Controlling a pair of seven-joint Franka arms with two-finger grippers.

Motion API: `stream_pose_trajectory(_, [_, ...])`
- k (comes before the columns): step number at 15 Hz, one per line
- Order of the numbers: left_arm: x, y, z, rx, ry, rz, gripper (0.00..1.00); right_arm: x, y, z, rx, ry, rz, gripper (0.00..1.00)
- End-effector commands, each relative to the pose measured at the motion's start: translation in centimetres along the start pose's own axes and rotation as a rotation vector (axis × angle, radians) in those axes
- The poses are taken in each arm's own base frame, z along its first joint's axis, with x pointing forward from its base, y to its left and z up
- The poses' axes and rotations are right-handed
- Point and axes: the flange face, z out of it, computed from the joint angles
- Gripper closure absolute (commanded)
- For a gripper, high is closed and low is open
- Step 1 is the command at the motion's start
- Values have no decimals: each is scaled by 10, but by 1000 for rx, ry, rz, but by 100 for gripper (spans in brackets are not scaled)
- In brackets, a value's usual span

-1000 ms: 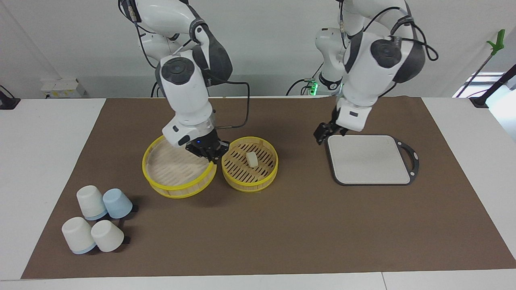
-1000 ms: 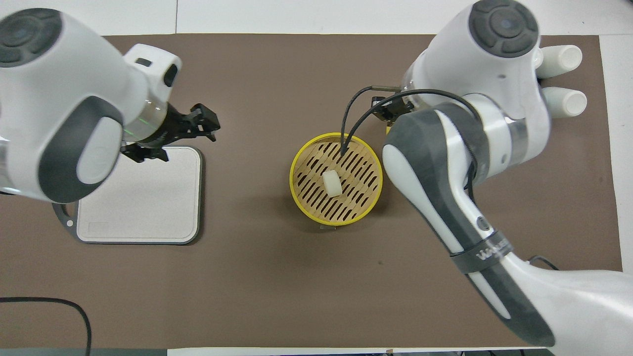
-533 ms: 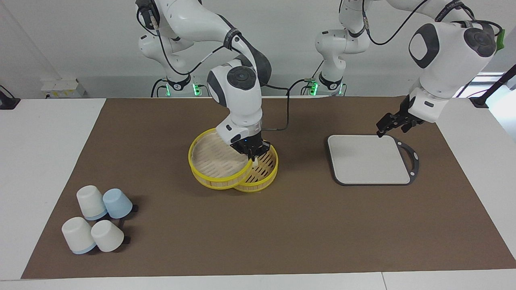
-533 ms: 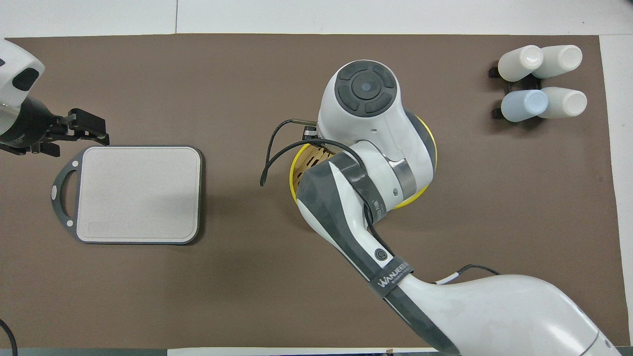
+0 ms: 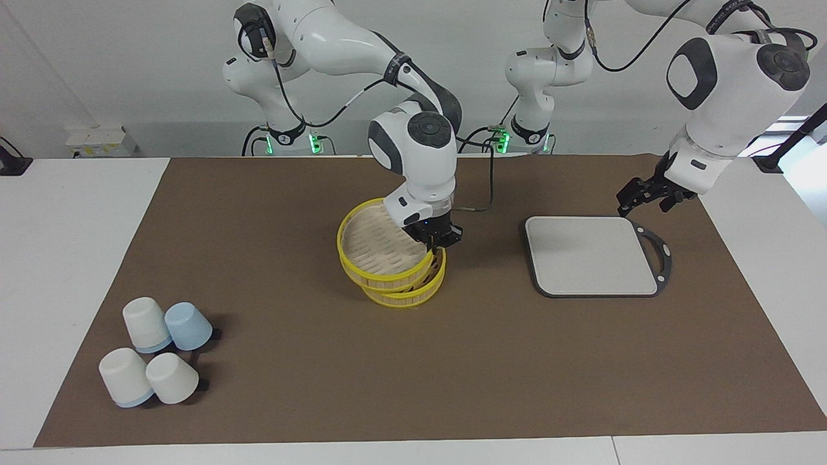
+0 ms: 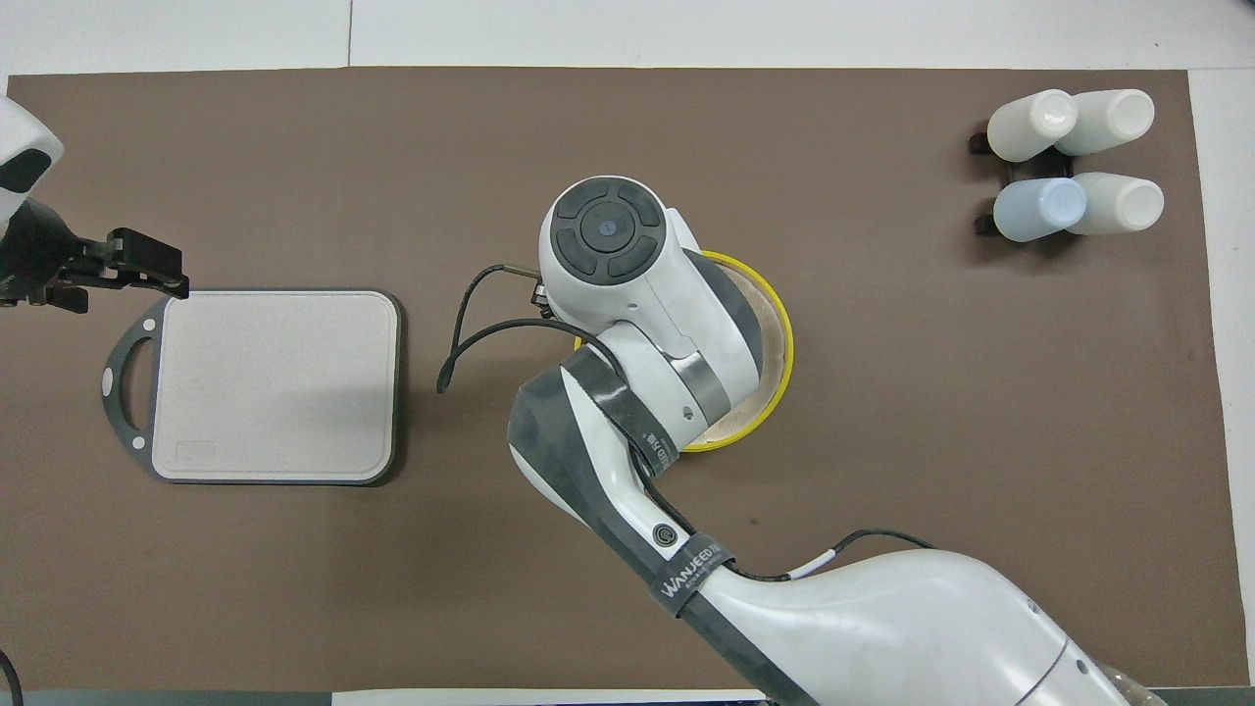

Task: Place bun in steamer
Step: 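Lower the lid onto the steamer and open the right gripper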

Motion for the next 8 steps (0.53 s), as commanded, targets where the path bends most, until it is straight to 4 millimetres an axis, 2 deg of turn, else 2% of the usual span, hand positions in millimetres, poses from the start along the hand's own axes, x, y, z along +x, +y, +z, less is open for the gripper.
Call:
stream_pose_trajectory(1, [-27,2,-24,28,-12,23,0,5,-8,2,24,4,24,100])
stream_pose_trajectory(4, [-54,4,-49,30,-25,28,0,4,-10,0,36,12,21,100])
stream_pose_trajectory(8, [-57,6,-50,26,-6,24,0,2,-15,-2,60,22,17,100])
